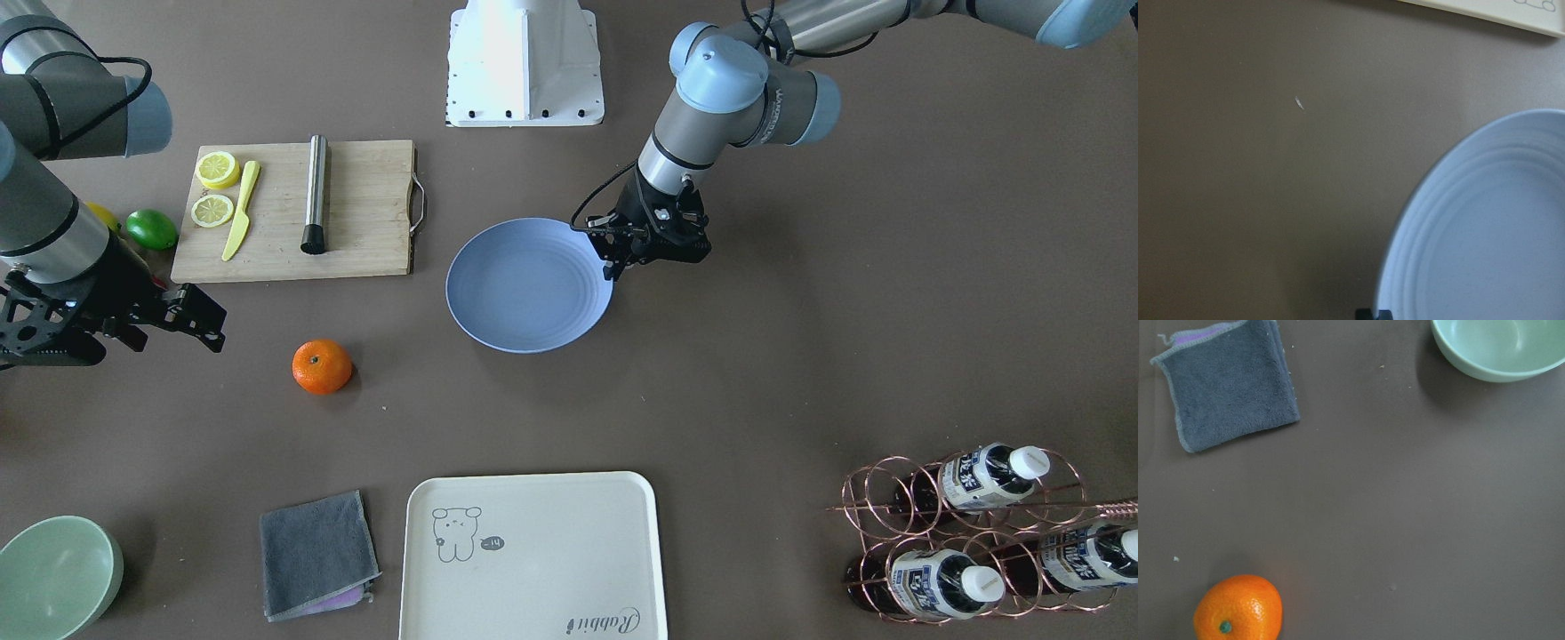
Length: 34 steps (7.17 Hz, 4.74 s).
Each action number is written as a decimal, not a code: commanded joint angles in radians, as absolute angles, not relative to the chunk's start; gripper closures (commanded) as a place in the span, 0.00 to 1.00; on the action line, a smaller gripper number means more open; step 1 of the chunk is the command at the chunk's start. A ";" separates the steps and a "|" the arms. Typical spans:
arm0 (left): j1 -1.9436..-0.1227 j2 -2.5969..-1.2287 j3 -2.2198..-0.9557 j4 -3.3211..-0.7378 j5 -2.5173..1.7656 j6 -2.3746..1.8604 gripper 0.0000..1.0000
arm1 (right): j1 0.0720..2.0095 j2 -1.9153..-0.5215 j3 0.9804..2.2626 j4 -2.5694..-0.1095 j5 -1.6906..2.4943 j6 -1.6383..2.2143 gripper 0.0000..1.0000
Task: Pick orange to plate
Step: 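Slide the blue plate toward the orange with left gripper while right arm reaches, then lower the right gripper onto the orange and grasp it, then carry the orange onto the blue plate with right gripper while left arm withdraws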
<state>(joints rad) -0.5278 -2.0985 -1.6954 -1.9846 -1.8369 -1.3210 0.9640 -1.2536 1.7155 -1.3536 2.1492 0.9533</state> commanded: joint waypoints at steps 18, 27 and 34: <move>-0.488 -2.069 -1.706 -1.982 -1.743 -1.322 0.02 | 0.719 -1.108 1.523 -1.252 1.847 1.146 0.94; -0.864 -1.596 -1.902 -2.150 -1.891 -0.724 0.02 | 0.524 -0.895 1.640 -1.468 1.748 1.279 1.00; -1.192 -1.474 -1.799 -2.154 -2.137 -0.428 0.02 | 0.414 -0.764 1.447 -1.421 1.634 1.318 0.17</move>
